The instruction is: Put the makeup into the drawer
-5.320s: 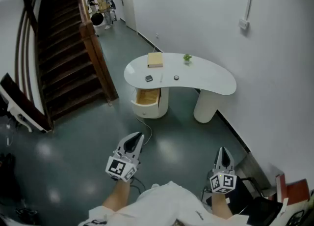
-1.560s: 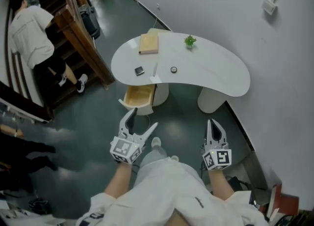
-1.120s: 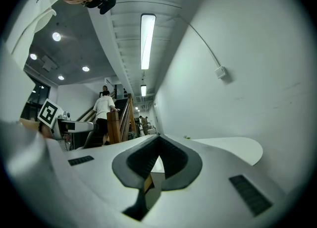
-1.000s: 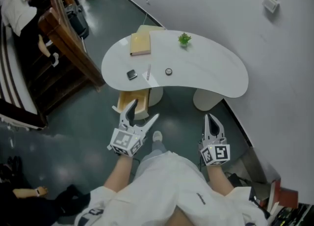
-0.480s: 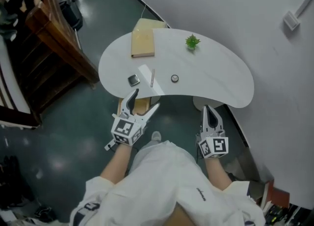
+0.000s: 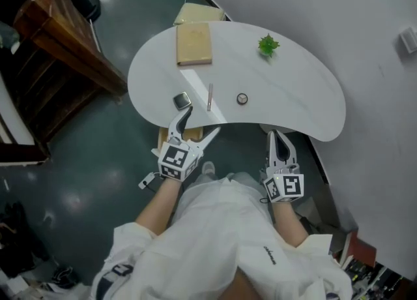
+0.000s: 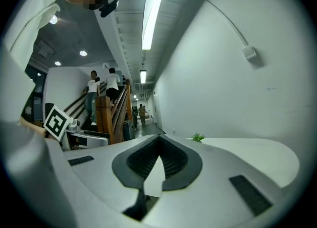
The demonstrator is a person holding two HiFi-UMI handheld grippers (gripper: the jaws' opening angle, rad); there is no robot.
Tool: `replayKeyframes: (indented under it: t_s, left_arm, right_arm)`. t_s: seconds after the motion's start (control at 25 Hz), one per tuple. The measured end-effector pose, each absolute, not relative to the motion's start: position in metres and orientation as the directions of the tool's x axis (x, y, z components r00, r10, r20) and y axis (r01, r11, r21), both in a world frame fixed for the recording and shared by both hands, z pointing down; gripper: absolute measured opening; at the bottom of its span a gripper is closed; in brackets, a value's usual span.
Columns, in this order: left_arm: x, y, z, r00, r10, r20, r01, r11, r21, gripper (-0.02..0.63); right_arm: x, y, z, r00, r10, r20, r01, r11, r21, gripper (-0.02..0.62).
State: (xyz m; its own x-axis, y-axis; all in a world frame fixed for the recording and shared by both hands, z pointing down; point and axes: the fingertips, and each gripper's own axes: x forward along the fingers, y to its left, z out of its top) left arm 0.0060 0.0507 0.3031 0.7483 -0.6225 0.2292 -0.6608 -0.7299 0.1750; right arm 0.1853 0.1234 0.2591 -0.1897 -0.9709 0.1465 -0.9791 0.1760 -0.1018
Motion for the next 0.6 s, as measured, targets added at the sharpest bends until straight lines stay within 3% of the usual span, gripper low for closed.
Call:
replayKeyframes:
  t_s: [0.24, 0.6]
  left_arm:
    - [0.021, 0.024, 0.334, 0.742, -0.612, 0.274, -0.666, -0.72, 0.193, 0.396]
    - [0.043, -0.012, 0.396, 0.644, -0.633, 0.43, -0.744, -0.648, 0.163, 0.394]
  right_arm:
    - [0.177, 0.092, 0.279, -0.229, -0.955, 0.189, -0.972, 0.213, -0.098, 0.017]
    - [0.157, 0.036, 0.347, -0.4, -0.866, 0.3, -0.917, 0.382, -0.119, 0.017]
